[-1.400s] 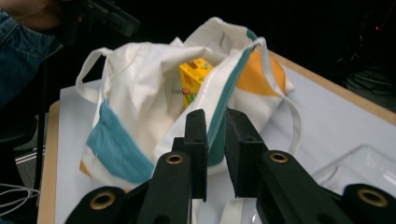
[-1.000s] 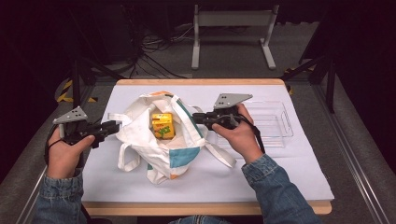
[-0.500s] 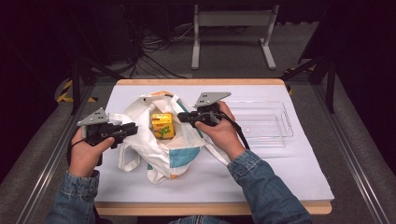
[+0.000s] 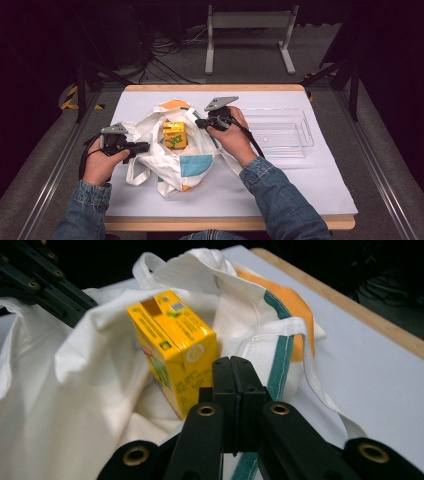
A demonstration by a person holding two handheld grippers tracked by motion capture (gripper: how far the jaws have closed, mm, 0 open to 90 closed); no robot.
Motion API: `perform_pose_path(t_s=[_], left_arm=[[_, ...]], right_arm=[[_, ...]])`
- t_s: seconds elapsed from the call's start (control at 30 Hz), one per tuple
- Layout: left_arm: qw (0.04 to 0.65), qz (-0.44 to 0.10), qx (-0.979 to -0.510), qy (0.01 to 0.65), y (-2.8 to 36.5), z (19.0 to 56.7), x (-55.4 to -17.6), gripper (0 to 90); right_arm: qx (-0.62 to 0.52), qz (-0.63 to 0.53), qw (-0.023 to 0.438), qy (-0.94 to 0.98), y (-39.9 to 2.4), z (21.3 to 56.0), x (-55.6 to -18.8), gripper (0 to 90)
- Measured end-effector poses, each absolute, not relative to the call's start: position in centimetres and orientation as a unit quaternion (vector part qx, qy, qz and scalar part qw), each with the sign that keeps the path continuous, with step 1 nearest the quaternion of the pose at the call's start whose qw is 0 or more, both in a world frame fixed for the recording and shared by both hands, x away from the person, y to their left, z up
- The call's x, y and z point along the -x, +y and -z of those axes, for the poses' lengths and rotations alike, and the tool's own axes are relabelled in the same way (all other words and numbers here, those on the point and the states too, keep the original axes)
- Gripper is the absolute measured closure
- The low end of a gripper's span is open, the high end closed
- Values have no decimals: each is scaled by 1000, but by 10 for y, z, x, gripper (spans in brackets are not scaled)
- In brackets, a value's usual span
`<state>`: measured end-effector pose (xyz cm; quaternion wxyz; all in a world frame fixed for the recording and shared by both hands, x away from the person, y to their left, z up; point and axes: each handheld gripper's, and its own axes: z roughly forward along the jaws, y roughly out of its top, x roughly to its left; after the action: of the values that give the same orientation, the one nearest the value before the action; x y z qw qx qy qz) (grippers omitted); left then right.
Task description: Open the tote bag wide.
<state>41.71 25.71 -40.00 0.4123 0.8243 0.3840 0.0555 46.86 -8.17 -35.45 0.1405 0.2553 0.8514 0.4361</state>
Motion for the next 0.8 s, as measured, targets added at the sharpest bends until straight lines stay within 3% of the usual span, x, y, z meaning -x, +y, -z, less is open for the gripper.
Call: perform_pose_path(t_s=[0.5, 0.8], left_arm=[[382, -36, -835, 394, 259, 410, -422, 794], [413, -54, -822, 389, 269, 390, -415, 636]], right_arm=[[-312, -364, 106, 871, -80, 377, -476, 895], [-291, -406, 112, 859, -86, 368, -470, 885]])
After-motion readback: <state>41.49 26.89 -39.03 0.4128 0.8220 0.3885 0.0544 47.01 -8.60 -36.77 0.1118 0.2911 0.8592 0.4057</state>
